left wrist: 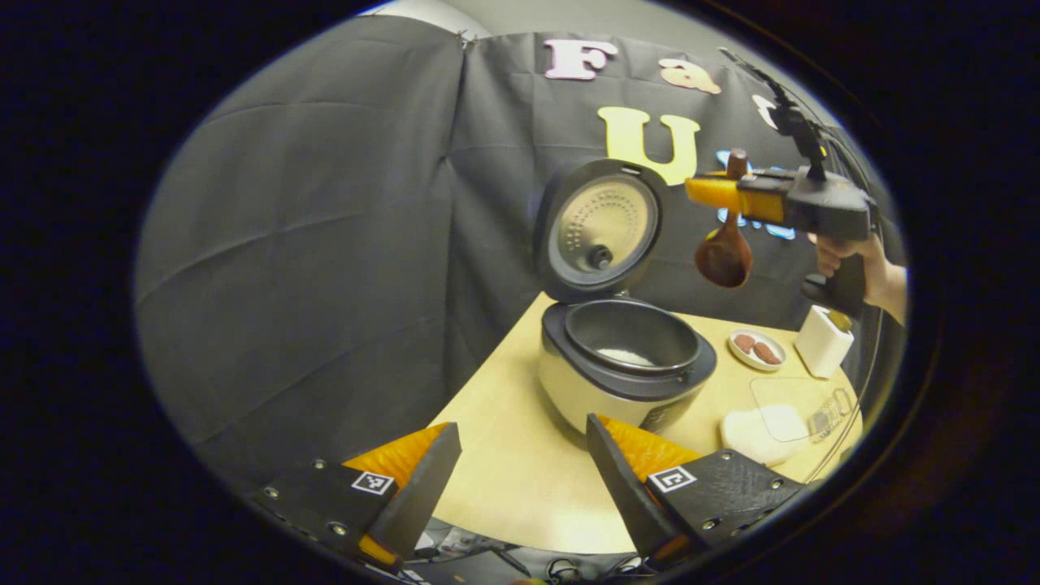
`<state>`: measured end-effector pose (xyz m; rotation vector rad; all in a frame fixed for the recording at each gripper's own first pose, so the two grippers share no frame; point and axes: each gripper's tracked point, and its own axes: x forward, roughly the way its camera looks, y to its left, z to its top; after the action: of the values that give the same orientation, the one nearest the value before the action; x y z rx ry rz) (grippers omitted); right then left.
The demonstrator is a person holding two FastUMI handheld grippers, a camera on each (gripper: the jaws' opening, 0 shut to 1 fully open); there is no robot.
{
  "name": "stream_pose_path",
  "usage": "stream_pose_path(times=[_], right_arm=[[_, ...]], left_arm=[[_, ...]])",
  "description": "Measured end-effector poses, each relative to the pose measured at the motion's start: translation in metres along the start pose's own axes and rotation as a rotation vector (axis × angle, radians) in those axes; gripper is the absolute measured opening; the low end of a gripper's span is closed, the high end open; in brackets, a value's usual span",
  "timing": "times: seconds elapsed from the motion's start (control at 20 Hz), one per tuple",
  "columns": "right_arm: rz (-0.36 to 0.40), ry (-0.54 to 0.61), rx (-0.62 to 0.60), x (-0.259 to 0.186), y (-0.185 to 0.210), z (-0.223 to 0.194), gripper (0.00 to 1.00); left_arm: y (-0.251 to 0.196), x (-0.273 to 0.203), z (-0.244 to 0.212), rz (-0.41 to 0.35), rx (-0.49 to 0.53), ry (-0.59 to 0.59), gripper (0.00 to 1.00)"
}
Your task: Close the left gripper, press the button to open the rice cooker; take a wooden spoon from the chopstick holder with the right hand, scoop a spoonful of rice and pour it into the rice cooker, then put the wooden spoon back into the chopstick holder.
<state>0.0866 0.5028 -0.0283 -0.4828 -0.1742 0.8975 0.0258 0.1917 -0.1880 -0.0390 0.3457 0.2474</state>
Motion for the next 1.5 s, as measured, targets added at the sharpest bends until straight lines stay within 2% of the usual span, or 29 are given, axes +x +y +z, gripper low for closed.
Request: stream_pose_path(times=[0.1, 0.25, 0.3, 0.5, 0.65, 0.85, 1.0, 1.3, 1.5], right_arm=[[-0.066, -0.002, 0.02, -0.024, -0.033, 0.003, 0.24], [-0.164, 0.042, 0.065, -0.057, -0.08, -0.012, 0.25], [-0.2, 0.056, 0.088, -0.07, -0.098, -0.018, 0.25], [-0.335, 0.117, 0.143, -0.13, -0.162, -0.057, 0.23], [-0.401, 0.165, 0.21, -0.173, -0.195, -0.095, 0.23], [-0.444, 0.224, 0.335, -0.22, -0.229, -0.15, 0.24], [-0.457, 0.253, 0.478, -0.248, -0.244, -0.191, 0.24], [-0.445, 0.361, 0.805, -0.3, -0.24, -0.278, 0.25], [-0.43, 0.402, 0.961, -0.304, -0.235, -0.328, 0.25]], left_arm=[[-0.021, 0.007, 0.011, -0.057, 0.03, -0.015, 0.97], [-0.058, 0.015, 0.021, -0.149, 0.063, -0.032, 0.99], [-0.072, 0.019, 0.023, -0.177, 0.076, -0.031, 0.97], [-0.131, 0.024, 0.028, -0.275, 0.131, -0.019, 0.97], [-0.168, 0.021, 0.035, -0.318, 0.137, -0.018, 0.97], [-0.206, 0.008, 0.049, -0.295, 0.11, -0.031, 0.97], [-0.227, -0.004, 0.052, -0.26, 0.089, -0.032, 0.97], [-0.245, -0.038, 0.047, -0.155, 0.081, -0.034, 0.97], [-0.249, -0.068, 0.032, -0.08, 0.032, -0.006, 0.97]])
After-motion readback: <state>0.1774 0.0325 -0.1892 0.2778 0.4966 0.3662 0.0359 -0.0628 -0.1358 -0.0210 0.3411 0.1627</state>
